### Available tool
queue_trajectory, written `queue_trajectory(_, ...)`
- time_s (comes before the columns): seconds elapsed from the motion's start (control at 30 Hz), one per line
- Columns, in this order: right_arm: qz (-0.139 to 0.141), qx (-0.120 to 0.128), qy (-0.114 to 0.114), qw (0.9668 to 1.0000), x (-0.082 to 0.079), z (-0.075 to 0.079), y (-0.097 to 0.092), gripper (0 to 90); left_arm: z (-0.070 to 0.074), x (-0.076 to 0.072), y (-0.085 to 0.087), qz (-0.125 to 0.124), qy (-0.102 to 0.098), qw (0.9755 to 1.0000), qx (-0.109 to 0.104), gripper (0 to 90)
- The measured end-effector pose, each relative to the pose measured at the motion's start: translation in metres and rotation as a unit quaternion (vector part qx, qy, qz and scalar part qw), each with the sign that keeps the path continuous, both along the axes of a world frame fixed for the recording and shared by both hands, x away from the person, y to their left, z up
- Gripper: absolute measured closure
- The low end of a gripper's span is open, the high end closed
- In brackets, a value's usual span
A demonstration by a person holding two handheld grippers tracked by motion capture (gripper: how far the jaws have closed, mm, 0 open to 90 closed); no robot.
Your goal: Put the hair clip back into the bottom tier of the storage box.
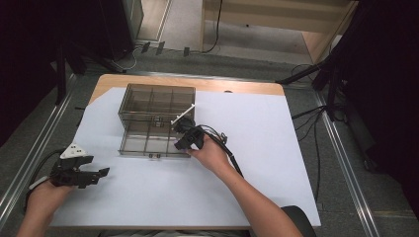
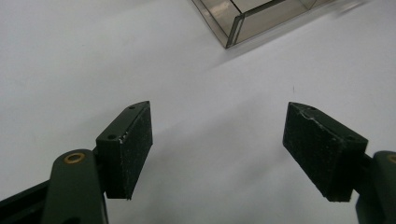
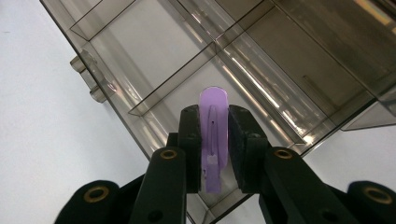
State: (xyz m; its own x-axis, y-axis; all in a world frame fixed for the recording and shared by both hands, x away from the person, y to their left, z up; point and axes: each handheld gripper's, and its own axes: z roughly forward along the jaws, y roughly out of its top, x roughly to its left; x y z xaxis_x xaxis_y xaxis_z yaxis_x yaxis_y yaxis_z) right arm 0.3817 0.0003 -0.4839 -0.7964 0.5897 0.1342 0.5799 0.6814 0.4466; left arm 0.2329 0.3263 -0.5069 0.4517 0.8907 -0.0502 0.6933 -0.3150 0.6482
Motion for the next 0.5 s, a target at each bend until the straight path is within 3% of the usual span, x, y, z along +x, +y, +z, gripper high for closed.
queue_trajectory(0.5, 0.001, -0.010, 0.003, 0.9999, 0.0001, -0.0065, 0.0026, 77.4, -0.0002, -0.0001, -0.0003, 0.000, 0.001, 1.0000, 0.000, 25.0)
